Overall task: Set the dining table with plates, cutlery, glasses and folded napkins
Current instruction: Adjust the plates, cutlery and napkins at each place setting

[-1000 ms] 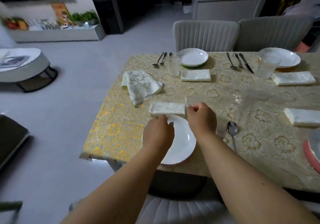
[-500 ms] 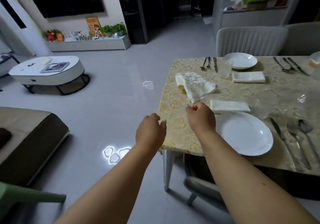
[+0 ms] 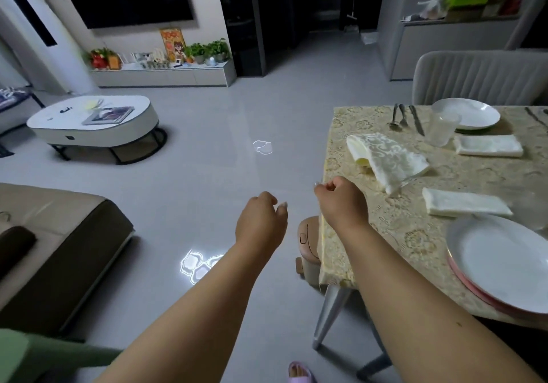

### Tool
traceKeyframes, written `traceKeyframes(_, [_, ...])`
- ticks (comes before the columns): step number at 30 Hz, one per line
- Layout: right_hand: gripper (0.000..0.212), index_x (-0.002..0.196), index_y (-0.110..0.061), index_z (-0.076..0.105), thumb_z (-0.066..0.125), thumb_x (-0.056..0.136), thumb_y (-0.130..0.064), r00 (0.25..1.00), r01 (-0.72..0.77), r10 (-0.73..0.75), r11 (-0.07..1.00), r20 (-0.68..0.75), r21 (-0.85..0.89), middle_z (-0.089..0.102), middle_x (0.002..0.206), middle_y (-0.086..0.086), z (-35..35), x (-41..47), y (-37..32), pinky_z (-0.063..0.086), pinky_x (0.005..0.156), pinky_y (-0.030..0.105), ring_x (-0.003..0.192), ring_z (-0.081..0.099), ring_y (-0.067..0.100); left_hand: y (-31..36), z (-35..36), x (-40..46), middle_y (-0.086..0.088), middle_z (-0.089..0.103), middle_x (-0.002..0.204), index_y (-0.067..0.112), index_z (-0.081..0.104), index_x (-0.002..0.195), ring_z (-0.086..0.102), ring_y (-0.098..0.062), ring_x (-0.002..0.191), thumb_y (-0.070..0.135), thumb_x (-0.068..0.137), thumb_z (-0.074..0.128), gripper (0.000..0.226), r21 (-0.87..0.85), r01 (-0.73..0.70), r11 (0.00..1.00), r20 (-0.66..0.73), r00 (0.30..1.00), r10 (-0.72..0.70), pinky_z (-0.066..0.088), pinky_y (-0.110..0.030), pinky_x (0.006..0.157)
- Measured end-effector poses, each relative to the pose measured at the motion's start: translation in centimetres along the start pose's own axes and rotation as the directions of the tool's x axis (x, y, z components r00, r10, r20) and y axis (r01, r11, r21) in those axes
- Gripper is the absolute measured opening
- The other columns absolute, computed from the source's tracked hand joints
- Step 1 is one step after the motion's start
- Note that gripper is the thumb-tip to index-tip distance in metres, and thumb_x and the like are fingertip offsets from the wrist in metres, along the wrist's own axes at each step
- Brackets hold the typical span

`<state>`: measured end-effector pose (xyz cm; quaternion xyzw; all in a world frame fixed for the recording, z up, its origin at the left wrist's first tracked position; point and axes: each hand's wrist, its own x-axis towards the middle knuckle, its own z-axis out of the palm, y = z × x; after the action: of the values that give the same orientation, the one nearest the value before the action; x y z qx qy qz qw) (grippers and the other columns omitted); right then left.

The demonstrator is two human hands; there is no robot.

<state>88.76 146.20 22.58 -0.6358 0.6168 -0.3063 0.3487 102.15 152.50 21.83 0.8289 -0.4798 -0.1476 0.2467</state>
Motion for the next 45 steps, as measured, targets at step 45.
traceKeyframes(45, [0.034,0.069,-0.016,0.051,0.053,0.091,-0.041,0.640,-0.476,0.494,0.856,-0.589,0.201,0.053,0.064,-0.003,7.4,58.2,-7.9,0.035,0.060,0.028,0.067,0.051,0.022,20.3,11.7,68.1,-0.004,0.066,0.108,0.015,0.055,0.121,0.061,-0.020,0.096,0.037,0.097,0.046,0.034,-0.164,-0.692,0.703,0.462,0.576,0.674,0.045,-0.026,0.075])
